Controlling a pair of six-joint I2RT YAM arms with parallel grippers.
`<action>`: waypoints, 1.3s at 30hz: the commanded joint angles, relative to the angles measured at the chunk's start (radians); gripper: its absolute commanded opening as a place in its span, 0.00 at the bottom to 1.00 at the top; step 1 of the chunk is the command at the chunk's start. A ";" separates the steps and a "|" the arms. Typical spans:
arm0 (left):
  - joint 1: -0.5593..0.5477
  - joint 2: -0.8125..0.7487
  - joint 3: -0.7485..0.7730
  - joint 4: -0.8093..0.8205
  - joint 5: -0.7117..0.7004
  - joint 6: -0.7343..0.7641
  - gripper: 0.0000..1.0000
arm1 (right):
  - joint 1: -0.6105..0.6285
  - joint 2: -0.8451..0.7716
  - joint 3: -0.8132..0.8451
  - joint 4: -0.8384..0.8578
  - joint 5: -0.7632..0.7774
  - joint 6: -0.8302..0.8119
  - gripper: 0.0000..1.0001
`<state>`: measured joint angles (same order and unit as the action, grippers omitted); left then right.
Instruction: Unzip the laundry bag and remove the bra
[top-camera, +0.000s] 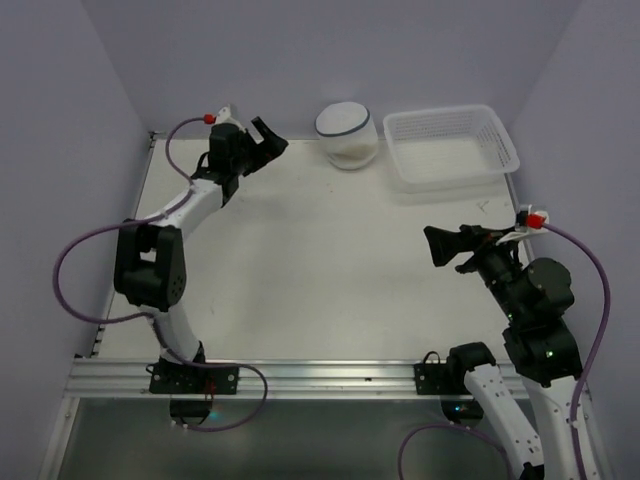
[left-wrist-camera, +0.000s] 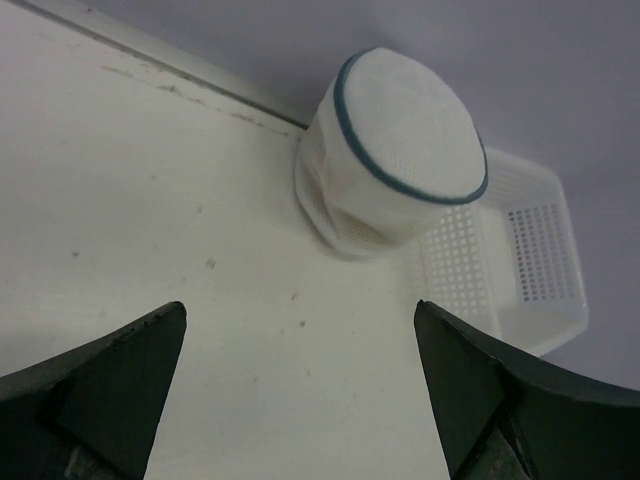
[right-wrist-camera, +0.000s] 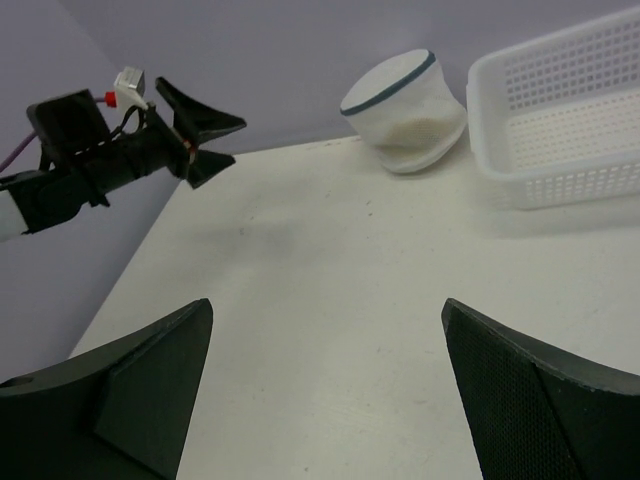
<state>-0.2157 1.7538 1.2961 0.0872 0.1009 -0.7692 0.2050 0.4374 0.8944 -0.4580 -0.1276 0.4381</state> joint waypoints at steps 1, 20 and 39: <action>-0.011 0.184 0.199 0.180 0.084 -0.122 1.00 | 0.004 0.018 -0.017 0.025 -0.052 0.028 0.99; -0.109 0.880 0.809 0.454 0.195 -0.326 0.66 | 0.004 0.055 -0.035 0.016 -0.125 0.050 0.99; -0.111 0.102 -0.151 0.458 0.761 -0.076 0.00 | 0.005 0.162 -0.044 0.050 -0.185 0.013 0.99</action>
<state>-0.3222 2.0251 1.2385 0.6487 0.6621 -0.9958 0.2047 0.5770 0.8589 -0.4538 -0.2592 0.4683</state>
